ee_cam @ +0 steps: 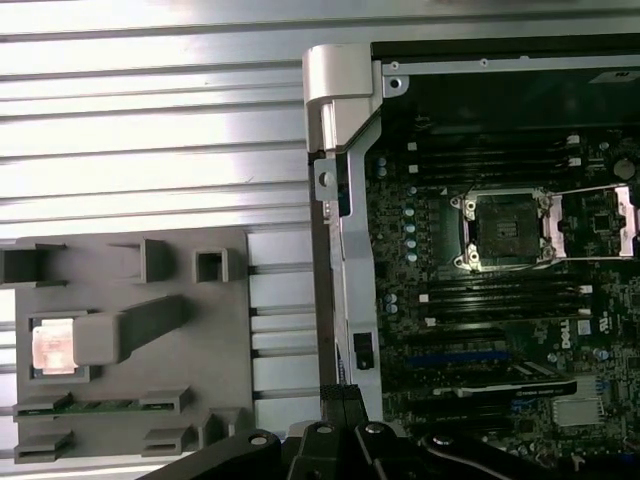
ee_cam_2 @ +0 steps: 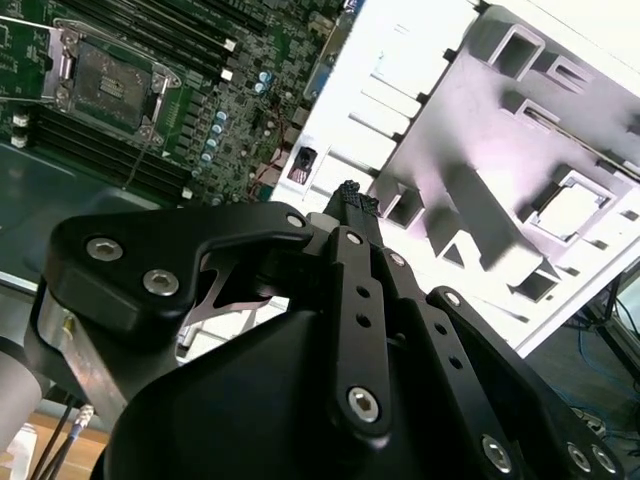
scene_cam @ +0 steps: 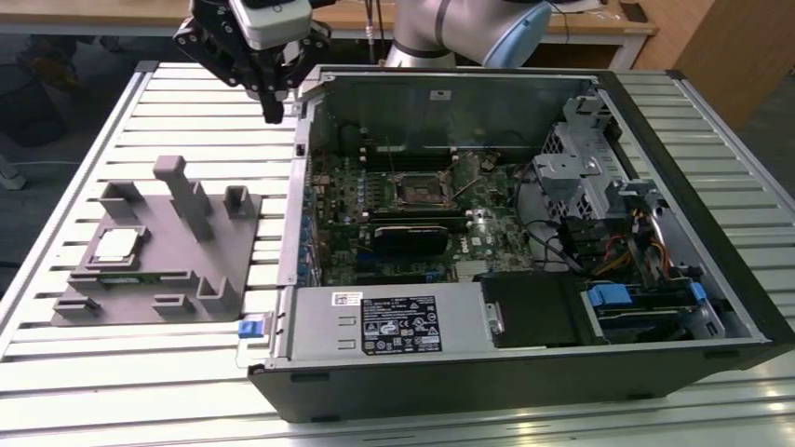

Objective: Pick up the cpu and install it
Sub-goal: 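Reach for the cpu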

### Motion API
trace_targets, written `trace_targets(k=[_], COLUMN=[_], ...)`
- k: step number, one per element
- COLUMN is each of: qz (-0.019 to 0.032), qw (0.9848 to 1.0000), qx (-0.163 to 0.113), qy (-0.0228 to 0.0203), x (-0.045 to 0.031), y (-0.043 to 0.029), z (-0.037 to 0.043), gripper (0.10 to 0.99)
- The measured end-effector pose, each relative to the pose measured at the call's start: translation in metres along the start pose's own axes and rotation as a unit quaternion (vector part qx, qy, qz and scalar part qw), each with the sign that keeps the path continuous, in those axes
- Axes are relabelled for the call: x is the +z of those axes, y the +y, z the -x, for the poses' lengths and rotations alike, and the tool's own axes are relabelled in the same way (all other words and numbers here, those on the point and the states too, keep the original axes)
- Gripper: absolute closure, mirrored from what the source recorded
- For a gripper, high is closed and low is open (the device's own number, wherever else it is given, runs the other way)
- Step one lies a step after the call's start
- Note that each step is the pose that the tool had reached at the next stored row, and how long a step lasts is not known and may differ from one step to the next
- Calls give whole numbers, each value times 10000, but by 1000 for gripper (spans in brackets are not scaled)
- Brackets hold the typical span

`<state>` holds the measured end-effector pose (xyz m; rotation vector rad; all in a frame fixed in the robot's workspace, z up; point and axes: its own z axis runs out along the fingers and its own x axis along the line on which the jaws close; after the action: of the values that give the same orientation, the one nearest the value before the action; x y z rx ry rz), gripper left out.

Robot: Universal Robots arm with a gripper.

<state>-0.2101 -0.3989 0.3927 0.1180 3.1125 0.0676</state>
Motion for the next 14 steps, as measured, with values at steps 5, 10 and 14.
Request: trace_targets(k=[5, 10, 14], qz=[0, 0, 0], qw=[10000, 10000, 10000], qx=[0, 0, 0], qy=[0, 0, 0], x=[0, -1, -2], y=[-2, -5, -6], z=[-29, -59, -83], gripper=[980, 980, 980])
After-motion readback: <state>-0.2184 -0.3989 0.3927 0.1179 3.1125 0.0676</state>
